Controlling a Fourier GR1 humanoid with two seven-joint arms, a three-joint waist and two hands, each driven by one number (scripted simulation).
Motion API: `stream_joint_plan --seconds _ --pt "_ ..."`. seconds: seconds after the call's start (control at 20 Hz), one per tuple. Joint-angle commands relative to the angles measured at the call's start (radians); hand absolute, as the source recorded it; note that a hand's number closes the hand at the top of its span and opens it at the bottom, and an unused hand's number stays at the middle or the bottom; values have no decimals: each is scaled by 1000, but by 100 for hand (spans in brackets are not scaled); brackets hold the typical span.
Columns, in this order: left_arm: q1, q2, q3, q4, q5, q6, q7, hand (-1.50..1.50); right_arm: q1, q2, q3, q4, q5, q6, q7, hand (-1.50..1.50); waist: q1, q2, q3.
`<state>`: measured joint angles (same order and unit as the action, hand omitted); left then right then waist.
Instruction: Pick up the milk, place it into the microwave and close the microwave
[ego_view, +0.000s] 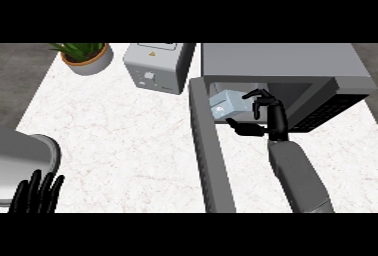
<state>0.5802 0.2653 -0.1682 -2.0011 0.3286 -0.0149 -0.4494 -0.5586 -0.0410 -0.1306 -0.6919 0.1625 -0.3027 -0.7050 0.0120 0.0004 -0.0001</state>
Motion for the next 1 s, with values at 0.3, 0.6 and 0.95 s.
stream_joint_plan --seconds 0.3,0.6,0.95 --pt "-37 -11 22 64 1 -46 -24 -150 -255 -90 -25 301 110 -170 68 150 25 12 1" --pt "-109 -19 14 96 1 -53 1 -150 -387 -116 -48 452 138 -256 100 150 56 26 2" --pt "-95 15 32 117 -67 -37 0 -150 -448 -197 -34 522 194 -393 157 150 82 39 3"
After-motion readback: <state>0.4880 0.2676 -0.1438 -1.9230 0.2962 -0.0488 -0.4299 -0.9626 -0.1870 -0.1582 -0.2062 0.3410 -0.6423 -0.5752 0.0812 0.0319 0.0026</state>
